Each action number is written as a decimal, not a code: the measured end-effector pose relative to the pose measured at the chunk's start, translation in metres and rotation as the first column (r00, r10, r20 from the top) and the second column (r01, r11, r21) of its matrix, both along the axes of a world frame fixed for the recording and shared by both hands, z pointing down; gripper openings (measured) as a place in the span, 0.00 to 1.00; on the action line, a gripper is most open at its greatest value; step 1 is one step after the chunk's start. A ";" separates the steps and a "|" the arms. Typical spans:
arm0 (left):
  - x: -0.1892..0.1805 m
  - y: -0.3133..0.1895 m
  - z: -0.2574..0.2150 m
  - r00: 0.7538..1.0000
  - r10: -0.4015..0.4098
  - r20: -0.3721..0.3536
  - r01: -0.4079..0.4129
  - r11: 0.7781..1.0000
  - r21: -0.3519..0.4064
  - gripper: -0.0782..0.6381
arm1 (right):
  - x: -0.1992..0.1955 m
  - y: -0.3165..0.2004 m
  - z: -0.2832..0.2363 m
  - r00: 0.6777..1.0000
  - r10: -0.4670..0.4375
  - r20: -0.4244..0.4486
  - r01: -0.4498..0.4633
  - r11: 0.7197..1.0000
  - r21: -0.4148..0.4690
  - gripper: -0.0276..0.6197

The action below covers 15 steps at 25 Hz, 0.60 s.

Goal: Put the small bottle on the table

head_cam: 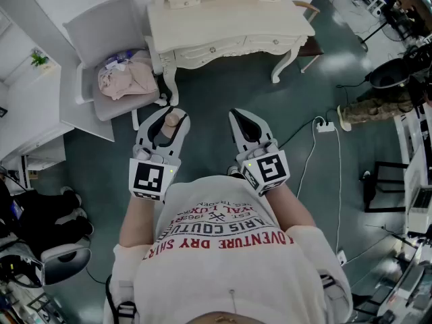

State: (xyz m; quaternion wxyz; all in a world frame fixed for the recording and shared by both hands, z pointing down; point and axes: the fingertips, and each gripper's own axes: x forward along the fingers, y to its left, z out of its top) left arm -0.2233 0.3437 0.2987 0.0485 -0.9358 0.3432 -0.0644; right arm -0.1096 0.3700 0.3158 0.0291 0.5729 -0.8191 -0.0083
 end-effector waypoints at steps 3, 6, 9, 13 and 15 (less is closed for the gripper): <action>-0.005 -0.003 -0.004 1.000 -0.001 -0.003 0.001 1.000 0.001 0.30 | -0.004 -0.004 -0.004 1.000 -0.001 -0.002 0.001 1.000 0.006 0.04; -0.006 -0.005 -0.006 1.000 -0.005 -0.005 0.005 1.000 0.005 0.30 | -0.003 -0.006 -0.005 1.000 0.001 -0.001 -0.001 1.000 0.005 0.04; -0.006 -0.005 -0.004 1.000 -0.007 -0.003 0.007 1.000 0.005 0.30 | -0.004 -0.008 -0.002 1.000 -0.008 -0.002 0.008 1.000 -0.001 0.04; -0.003 -0.004 0.002 1.000 -0.003 0.012 0.003 1.000 0.002 0.30 | -0.002 -0.010 0.003 1.000 0.003 0.029 -0.003 1.000 -0.013 0.04; -0.001 -0.005 0.005 1.000 -0.004 0.013 0.004 1.000 -0.003 0.30 | 0.002 -0.012 0.004 0.999 0.011 0.044 -0.011 1.000 -0.017 0.04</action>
